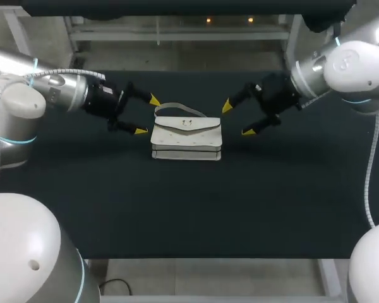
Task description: Pick up the bag, open it, inspect its contents, close it, and place it on the opposite side
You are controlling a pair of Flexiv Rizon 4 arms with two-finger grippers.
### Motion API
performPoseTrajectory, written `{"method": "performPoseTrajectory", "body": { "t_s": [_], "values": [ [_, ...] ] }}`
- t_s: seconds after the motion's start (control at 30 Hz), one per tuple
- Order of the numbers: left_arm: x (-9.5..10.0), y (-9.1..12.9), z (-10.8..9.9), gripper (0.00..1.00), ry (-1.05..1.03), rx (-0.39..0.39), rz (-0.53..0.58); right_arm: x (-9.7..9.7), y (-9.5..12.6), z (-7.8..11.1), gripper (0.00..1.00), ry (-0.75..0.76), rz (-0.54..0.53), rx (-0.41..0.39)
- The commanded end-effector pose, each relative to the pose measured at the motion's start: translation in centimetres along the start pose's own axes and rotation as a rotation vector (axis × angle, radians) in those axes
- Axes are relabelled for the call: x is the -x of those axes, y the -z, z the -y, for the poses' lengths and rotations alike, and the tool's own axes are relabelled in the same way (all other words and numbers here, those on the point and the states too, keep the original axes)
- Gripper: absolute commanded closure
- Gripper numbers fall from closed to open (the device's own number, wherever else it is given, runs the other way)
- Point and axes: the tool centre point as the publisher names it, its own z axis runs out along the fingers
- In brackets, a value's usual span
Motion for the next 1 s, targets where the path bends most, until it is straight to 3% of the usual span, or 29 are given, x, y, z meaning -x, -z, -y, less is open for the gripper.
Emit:
{"method": "performPoseTrajectory", "body": {
  "t_s": [0.03,0.33,0.77,1.0],
  "values": [
    [1.0,-0.3,1.8,0.0,-0.018,0.097,-0.039,0.5,-0.2,-1.6,0.0,-0.007,-0.044,-0.152],
    [0.9,-1.6,2.8,0.0,-0.039,0.148,-0.107,1.5,-1.9,-1.8,0.0,-0.013,-0.178,-0.255],
    [1.2,-2.7,2.6,0.0,-0.047,0.163,-0.112,0.7,-4.0,-2.5,0.0,0.026,-0.266,-0.251],
    [1.1,-3.0,2.5,0.17,-0.052,0.172,-0.129,0.6,-5.0,-3.1,0.0,0.004,-0.287,-0.261]
  ]
}}
